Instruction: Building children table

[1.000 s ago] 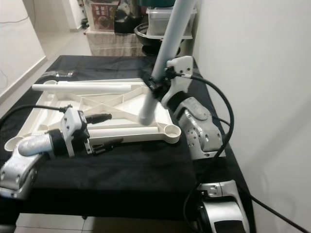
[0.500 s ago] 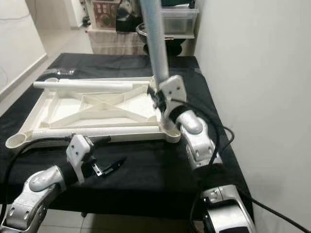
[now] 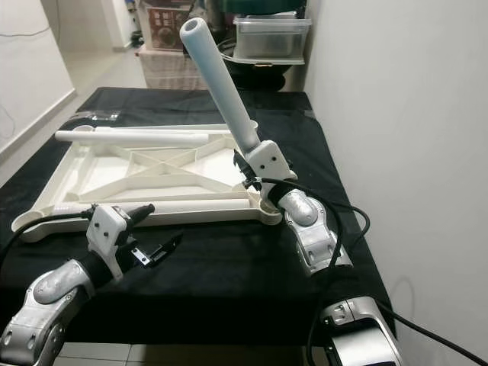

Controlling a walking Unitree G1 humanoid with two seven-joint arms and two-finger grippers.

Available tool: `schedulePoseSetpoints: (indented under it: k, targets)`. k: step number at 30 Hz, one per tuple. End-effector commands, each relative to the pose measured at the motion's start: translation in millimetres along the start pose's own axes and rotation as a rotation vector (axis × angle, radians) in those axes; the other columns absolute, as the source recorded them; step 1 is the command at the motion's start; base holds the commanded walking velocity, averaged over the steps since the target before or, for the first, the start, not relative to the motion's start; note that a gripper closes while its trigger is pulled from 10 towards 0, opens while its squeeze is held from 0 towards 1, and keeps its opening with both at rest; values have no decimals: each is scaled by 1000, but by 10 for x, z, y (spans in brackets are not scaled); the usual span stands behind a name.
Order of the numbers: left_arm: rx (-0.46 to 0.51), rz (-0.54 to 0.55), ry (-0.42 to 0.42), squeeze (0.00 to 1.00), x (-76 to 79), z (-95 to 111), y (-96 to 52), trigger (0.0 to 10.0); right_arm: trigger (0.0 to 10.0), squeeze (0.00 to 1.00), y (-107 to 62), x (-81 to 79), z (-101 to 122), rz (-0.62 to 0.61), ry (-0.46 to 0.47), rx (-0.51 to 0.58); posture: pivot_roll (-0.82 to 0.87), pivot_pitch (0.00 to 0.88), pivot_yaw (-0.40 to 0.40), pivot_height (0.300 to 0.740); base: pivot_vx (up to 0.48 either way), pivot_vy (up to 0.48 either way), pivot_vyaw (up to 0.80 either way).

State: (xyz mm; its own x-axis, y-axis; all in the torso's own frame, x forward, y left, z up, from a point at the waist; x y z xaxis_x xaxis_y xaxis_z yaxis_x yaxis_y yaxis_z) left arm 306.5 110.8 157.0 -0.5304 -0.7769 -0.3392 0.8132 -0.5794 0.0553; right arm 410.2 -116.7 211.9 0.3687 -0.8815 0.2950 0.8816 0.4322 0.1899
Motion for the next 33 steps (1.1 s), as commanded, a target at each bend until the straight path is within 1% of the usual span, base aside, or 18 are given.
schedulePoseSetpoints:
  k: [1,3,5,8,9,11,12,13,14,17,19,20,21,22,24,27,29,33]
  targets:
    - [-9,2,-3,0,22,2,-17,10000,0,0,18,4,-12,16,-23,-4,37,0,-46,740,0,0,0]
    - [-10,5,-4,0,20,2,-21,10000,0,0,15,-4,-33,24,-26,-11,37,0,-46,740,0,0,0]
    - [-16,10,-7,0,4,-12,-27,10000,0,0,-9,-128,-99,88,4,-35,34,0,-47,740,0,0,0]
    - [-20,12,-7,0,-3,-24,-26,10000,0,0,-22,-204,-114,121,31,-42,34,0,-47,740,0,0,0]
    - [-25,14,-7,0,-7,-42,-25,10000,0,0,-48,-344,-107,187,35,-40,24,0,-41,740,0,0,0]
    - [-26,14,-7,0,-7,-46,-25,10000,0,0,-56,-381,-101,205,28,-38,24,0,-41,740,0,0,0]
    - [-28,15,-8,0,-9,-51,-22,10000,0,0,-102,-495,-112,261,26,-44,24,0,-40,740,0,0,0]
    - [-28,15,-8,0,-9,-51,-22,10000,0,0,-102,-495,-112,261,26,-44,24,0,-40,740,0,0,0]
    - [-30,15,-4,0,-18,-56,-20,10000,0,0,-153,-590,-132,310,29,-54,23,0,-40,740,0,0,0]
    - [-32,15,-2,0,-24,-59,-19,10000,0,0,-189,-653,-147,343,33,-61,21,0,-39,740,0,0,0]
    - [-33,31,-3,0,-78,-61,-28,10000,0,0,-228,-705,-178,373,52,-76,18,0,-37,740,0,0,0]
    - [-33,51,-6,0,-155,-57,-44,10000,0,0,-268,-748,-210,398,83,-93,18,0,-37,740,0,0,0]
    - [-33,51,-6,0,-155,-57,-44,10000,0,0,-268,-748,-210,398,83,-93,18,0,-37,740,0,0,0]
    - [-33,68,-7,0,-222,-54,-60,10000,0,0,-295,-777,-228,410,137,-108,18,0,-37,740,0,0,0]
    - [-32,80,-14,0,-266,-51,-73,10000,0,0,-316,-838,-160,430,313,-108,17,0,-38,740,0,0,0]
    - [-31,80,-16,0,-263,-52,-73,10000,0,0,-316,-858,-115,439,371,-100,17,0,-38,740,0,0,0]
    - [-31,80,-22,0,-246,-55,-75,10000,0,0,-335,-926,-11,481,472,-83,18,0,-40,740,0,0,0]
    - [-35,85,-22,0,-247,-69,-89,10000,0,0,-366,-968,30,519,492,-78,21,0,-46,740,0,0,0]
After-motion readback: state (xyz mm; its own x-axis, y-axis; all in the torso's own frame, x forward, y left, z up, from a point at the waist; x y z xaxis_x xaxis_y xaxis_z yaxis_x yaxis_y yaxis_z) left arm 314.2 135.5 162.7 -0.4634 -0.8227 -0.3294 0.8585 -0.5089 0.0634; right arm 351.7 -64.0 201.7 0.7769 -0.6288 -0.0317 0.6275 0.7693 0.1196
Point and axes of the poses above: a point about 5 cm out from each wrist's last joint towards the gripper, its own y axis pointing out of the wrist towards the gripper, its own z axis along the axis of the wrist's last joint, x = y × z, the point moved 6 cm from there along y, pointing out of the wrist towards the gripper, and after that the axes turned 11 degrees about y, right-handed, at the moved point
